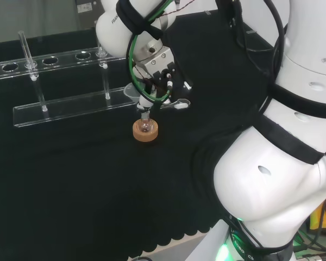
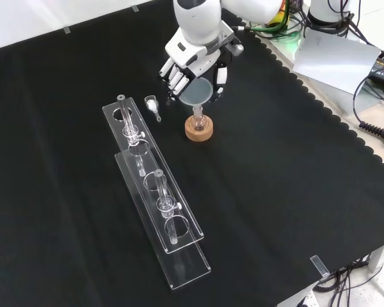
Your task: Place the funnel on the round-bottom flask.
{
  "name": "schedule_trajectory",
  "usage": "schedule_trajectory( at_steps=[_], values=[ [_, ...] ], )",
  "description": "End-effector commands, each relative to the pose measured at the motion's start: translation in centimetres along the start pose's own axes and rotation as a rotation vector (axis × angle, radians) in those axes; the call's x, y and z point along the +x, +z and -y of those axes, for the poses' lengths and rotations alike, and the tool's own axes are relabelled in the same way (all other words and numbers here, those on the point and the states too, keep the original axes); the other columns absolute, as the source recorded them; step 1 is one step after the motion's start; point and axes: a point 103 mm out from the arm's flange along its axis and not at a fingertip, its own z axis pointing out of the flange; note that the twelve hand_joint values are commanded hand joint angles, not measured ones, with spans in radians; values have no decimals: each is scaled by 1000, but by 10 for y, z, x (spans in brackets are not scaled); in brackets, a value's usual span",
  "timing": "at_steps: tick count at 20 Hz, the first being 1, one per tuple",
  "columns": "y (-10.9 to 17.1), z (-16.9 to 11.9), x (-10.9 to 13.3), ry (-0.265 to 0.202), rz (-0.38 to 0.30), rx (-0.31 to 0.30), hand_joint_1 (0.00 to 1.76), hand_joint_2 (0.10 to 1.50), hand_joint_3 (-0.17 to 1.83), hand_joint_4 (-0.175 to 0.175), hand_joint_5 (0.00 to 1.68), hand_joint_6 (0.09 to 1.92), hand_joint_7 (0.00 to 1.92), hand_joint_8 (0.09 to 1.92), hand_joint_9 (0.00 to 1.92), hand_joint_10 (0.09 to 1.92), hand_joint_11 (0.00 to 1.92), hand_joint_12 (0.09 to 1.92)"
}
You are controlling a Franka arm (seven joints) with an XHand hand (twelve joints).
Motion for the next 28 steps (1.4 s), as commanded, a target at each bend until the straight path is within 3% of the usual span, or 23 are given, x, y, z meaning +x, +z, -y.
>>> schedule_trajectory(
  at_steps=[1, 11, 18, 28],
  values=[
    [4, 1, -1, -6, -16, 7, 720, 673, 568, -77, 342, 202, 400, 818, 675, 676, 376, 1353],
    [2, 5, 2, -21, -25, 0, 676, 650, 559, -72, 248, 101, 295, 787, 583, 666, 333, 1371],
    [-15, 15, -5, -21, -32, -69, 644, 644, 534, -72, 241, 87, 275, 780, 548, 671, 306, 1390],
    [-39, 36, -34, 8, -72, -165, 627, 662, 489, -69, 253, 87, 240, 773, 438, 698, 229, 1426]
  ],
)
